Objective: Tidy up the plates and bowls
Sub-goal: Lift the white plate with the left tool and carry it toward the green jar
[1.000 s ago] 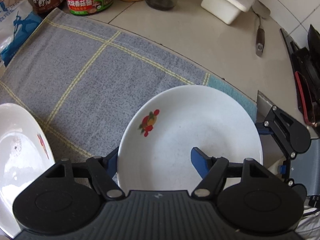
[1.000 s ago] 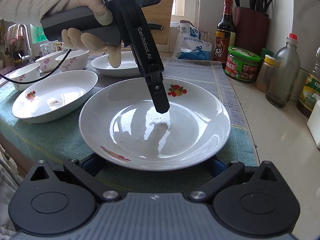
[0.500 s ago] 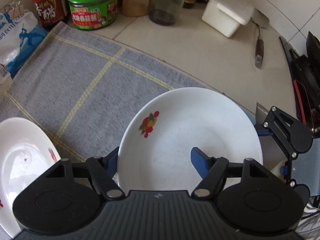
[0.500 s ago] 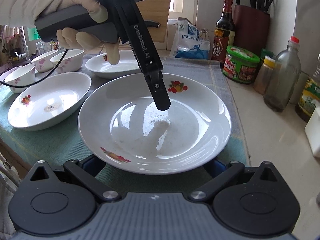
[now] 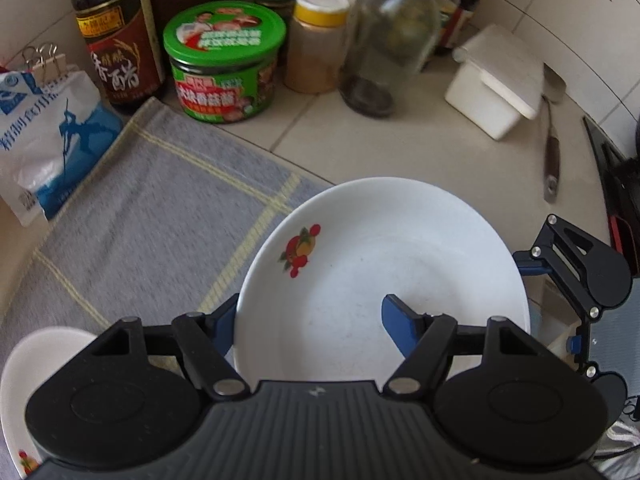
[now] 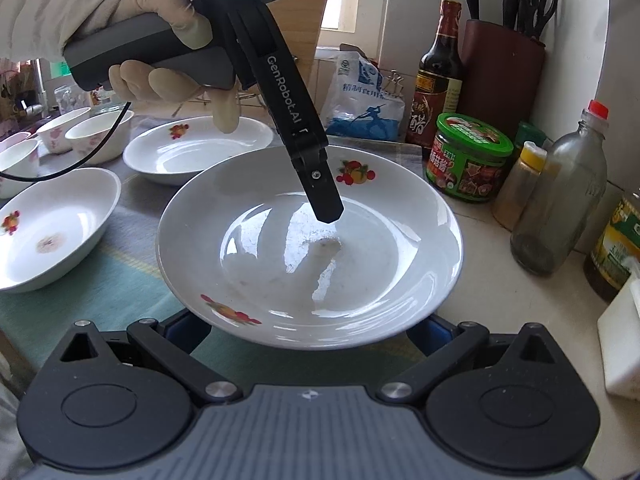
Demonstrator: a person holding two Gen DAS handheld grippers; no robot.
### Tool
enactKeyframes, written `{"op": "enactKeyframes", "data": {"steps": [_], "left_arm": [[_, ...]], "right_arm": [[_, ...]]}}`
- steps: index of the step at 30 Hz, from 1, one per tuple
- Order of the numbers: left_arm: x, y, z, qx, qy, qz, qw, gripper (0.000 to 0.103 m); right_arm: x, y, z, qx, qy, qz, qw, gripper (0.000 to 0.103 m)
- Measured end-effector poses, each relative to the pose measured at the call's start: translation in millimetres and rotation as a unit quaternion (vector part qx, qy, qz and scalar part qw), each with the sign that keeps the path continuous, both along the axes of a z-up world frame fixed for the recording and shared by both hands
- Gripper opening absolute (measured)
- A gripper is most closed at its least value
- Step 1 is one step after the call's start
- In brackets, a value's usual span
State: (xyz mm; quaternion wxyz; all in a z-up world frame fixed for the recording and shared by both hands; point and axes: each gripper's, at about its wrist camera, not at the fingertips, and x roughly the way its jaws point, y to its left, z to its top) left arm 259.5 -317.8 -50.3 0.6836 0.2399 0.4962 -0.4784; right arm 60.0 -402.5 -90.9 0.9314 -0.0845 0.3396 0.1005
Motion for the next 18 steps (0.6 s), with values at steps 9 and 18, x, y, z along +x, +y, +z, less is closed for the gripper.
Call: {"op": "enactKeyframes", "data": {"steps": [9, 18], "left_arm": [[26.5, -16.4, -13.0, 0.001, -0.006, 0.014, 0.9999, 0.072], [41.1, -23.6, -22.8, -0.002, -0.004, 0.023, 0.9997, 0.072]], "right_arm": [[27.5, -17.7, -7.5, 0.008, 0.011, -0.002, 1.0, 0.103], [39.2, -20.5, -11.4, 0.015, 0.017, -0.008, 1.0, 0.103]]}}
